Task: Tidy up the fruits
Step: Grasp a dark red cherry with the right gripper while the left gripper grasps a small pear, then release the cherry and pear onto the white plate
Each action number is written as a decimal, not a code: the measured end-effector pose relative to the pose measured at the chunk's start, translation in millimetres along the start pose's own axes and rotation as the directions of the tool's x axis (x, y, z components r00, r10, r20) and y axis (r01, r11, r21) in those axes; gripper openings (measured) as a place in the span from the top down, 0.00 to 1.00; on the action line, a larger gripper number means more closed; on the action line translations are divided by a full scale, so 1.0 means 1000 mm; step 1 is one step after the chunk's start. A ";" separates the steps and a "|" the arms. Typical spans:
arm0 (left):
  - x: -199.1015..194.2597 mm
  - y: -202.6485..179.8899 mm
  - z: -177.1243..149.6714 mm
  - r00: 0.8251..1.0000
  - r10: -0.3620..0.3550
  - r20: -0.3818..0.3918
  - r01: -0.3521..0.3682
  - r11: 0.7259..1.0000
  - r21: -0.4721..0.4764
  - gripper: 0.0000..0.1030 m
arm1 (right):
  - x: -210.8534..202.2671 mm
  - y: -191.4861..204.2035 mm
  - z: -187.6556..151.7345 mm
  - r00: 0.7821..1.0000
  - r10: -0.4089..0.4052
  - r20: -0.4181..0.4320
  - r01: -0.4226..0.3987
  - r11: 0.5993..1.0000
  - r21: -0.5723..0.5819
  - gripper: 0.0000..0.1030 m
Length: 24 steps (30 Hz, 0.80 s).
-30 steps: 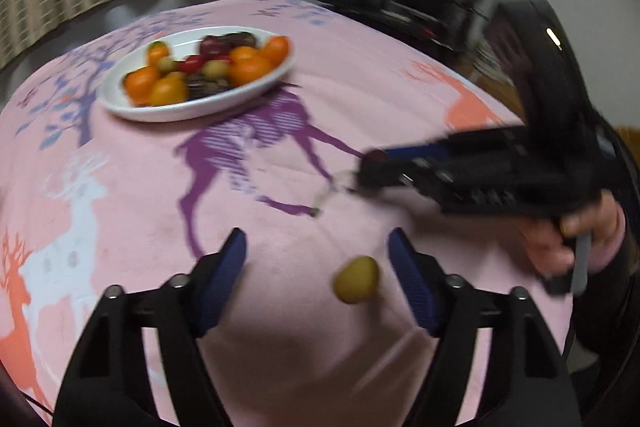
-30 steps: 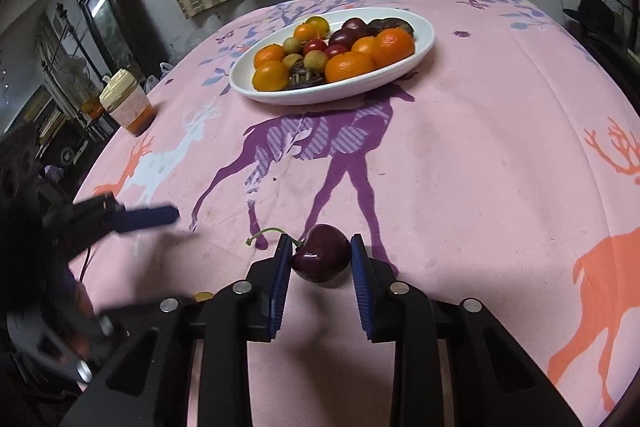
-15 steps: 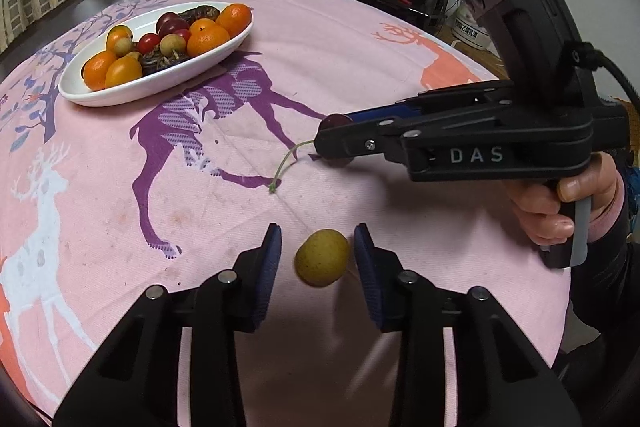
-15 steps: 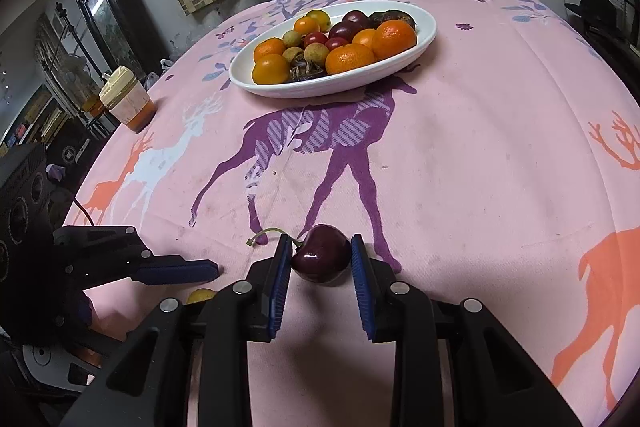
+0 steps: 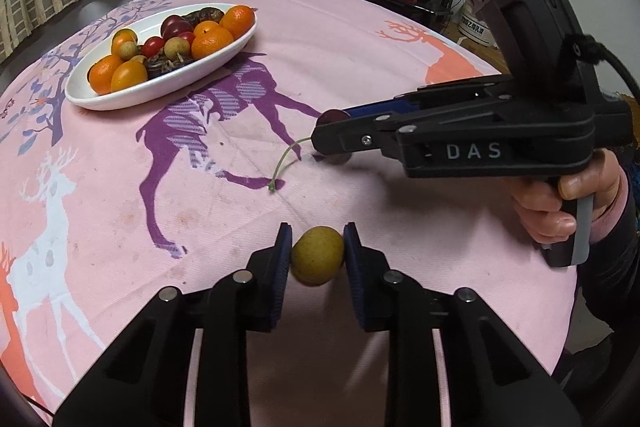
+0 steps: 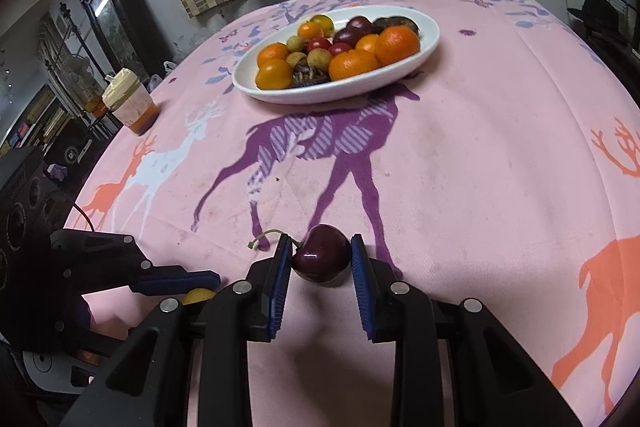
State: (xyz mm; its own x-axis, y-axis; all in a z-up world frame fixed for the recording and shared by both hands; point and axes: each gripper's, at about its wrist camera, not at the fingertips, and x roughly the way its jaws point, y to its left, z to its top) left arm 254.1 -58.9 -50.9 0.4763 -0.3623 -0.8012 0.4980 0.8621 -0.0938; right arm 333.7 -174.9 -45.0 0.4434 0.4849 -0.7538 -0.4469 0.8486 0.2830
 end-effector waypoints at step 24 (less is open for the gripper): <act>0.022 0.177 0.146 0.905 0.413 0.103 -0.352 0.862 -0.365 0.11 | 0.058 -0.002 0.150 0.969 -0.140 0.206 0.152 0.987 -0.045 0.29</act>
State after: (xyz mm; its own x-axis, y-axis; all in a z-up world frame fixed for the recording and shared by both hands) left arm 457.9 34.3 1.2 0.7116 -0.0083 -0.7025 -0.0027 0.9999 -0.0146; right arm 476.8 -116.3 -0.5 0.6520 0.3944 -0.6476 -0.4086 0.9022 0.1380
